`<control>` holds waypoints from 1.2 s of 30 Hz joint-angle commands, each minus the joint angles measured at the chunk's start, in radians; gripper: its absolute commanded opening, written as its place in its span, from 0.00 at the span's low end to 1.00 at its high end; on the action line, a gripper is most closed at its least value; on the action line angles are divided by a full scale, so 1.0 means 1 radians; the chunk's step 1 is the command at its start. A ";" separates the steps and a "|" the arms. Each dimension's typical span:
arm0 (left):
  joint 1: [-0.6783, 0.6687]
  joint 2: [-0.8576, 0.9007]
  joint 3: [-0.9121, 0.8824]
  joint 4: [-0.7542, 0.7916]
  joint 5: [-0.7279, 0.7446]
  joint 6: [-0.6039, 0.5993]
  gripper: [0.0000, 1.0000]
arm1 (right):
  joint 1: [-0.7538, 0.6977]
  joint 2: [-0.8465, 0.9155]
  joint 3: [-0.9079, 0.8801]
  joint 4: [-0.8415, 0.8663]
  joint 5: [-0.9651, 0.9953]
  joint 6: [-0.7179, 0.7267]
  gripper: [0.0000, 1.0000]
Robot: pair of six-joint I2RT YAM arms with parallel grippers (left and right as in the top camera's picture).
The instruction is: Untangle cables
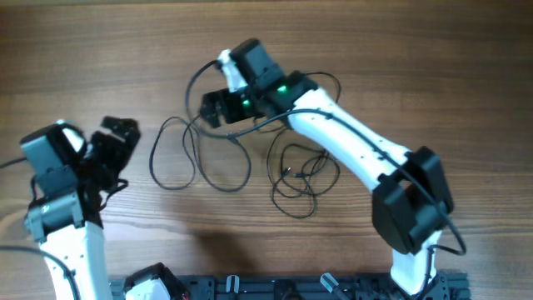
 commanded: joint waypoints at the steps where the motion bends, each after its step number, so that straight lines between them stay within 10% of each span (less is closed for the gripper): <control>1: -0.142 0.067 0.009 0.027 0.015 0.037 1.00 | -0.116 -0.170 0.024 -0.129 0.263 0.038 1.00; 8: -0.459 0.372 0.009 0.044 -0.318 -0.069 0.99 | -0.290 -0.334 0.024 -0.371 0.277 0.037 1.00; 15: -0.489 0.639 0.009 0.183 -0.408 -0.027 0.90 | -0.299 -0.334 0.010 -0.409 0.277 0.024 1.00; 29: -0.470 0.810 0.019 0.444 -0.457 0.212 0.04 | -0.299 -0.334 0.009 -0.428 0.272 0.027 1.00; 36: -0.227 0.703 0.338 0.315 -0.699 0.307 0.04 | -0.299 -0.334 0.001 -0.476 0.261 0.034 1.00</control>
